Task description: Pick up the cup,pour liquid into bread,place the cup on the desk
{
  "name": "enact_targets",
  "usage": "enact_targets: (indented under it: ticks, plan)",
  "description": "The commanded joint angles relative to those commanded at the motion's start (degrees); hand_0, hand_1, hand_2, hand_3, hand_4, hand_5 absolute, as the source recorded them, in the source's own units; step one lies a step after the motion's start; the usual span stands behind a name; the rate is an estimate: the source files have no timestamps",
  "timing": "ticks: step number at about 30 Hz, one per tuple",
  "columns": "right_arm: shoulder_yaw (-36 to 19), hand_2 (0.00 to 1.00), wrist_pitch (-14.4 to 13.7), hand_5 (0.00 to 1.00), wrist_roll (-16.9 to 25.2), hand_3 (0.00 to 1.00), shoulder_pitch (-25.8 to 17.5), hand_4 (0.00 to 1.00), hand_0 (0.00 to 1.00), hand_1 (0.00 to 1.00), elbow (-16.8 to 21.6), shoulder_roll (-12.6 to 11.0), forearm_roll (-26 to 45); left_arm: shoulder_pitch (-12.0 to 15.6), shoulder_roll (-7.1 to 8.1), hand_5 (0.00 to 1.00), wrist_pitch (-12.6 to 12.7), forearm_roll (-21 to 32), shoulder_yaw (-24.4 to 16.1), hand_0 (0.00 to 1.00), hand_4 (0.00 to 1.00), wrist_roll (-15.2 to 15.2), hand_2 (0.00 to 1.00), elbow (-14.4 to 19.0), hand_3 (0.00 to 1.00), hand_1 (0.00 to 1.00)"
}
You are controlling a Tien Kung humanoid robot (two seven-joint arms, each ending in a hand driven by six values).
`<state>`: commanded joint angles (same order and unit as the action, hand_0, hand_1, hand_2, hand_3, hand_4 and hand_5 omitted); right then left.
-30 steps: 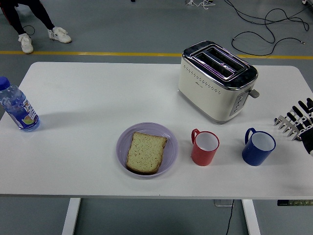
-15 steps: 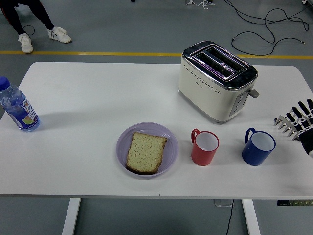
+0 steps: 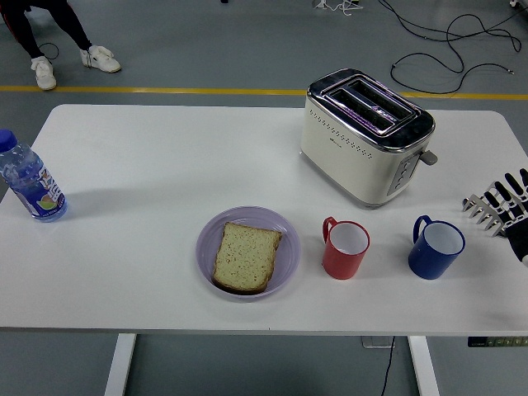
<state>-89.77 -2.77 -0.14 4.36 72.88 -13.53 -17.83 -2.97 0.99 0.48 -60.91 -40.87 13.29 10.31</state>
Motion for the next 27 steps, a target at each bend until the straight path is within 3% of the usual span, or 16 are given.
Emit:
enact_targets:
  ticks: [27]
  plan:
    - [-2.6,0.633,-1.5,0.165,-0.2,0.594,0.5,0.574,0.636,0.597,1.5,0.1,0.3,-0.6,0.25,0.94,-0.1,-0.7,-0.3,0.655,0.34,0.0,0.716,0.0,0.608,0.694]
